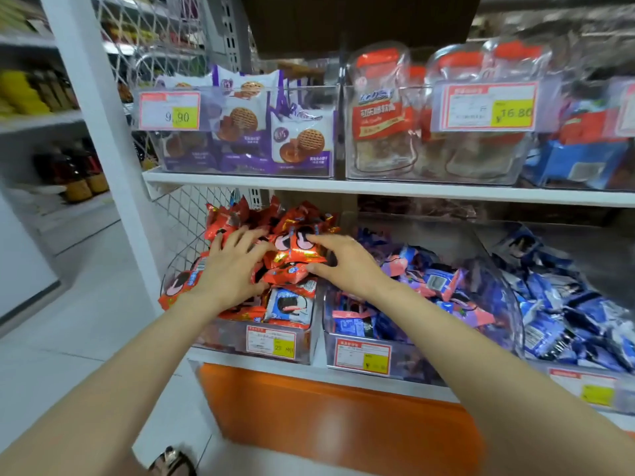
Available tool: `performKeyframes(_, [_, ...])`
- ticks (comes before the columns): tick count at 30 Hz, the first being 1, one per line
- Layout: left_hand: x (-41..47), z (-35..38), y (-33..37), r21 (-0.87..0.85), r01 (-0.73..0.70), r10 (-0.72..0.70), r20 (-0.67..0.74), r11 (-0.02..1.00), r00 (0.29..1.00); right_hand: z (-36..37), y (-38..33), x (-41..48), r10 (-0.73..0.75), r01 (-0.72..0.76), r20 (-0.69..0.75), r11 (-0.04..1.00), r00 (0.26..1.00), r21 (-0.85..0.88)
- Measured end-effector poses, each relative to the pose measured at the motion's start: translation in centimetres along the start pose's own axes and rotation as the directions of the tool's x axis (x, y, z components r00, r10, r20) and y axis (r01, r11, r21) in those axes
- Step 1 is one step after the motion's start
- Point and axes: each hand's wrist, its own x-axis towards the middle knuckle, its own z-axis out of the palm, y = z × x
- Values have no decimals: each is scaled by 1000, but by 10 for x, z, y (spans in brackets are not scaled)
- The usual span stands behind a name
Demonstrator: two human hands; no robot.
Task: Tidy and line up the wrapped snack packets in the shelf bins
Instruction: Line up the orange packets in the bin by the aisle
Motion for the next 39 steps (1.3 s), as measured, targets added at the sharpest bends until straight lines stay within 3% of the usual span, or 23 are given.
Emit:
performKeyframes(4, [-3, 0, -16, -87, 114, -116, -15, 990, 993, 10, -12, 13, -69, 72, 33, 994, 997, -82])
performKeyframes(12, [-10, -3, -18, -188, 136, -119, 99, 973, 988, 25, -30, 37, -96, 96, 12, 966, 995, -239])
performKeyframes(17, [-8, 1, 9, -195, 174, -167, 50, 965, 985, 29, -29, 39, -113, 124, 67, 972, 991, -200])
performKeyframes(20, [-3, 5, 23, -152, 214, -207, 64, 965, 976, 21, -22, 36, -124, 126, 43, 991, 991, -50])
performKeyframes(23, [2, 6, 23, -118, 231, -229, 32, 966, 973, 8, -14, 32, -39, 41, -35, 996, 999, 74])
performKeyframes(27, [9, 4, 18, -137, 250, -250, 12, 959, 968, -2, -13, 26, 44, -49, -44, 992, 998, -120])
performKeyframes(32, [10, 3, 9, -207, 275, -280, 6, 939, 960, 3, -28, 16, 96, -66, 86, 953, 992, -297])
performKeyframes(39, [10, 4, 9, -202, 273, -284, -27, 940, 958, 17, -37, 16, 202, -165, 82, 928, 976, -333])
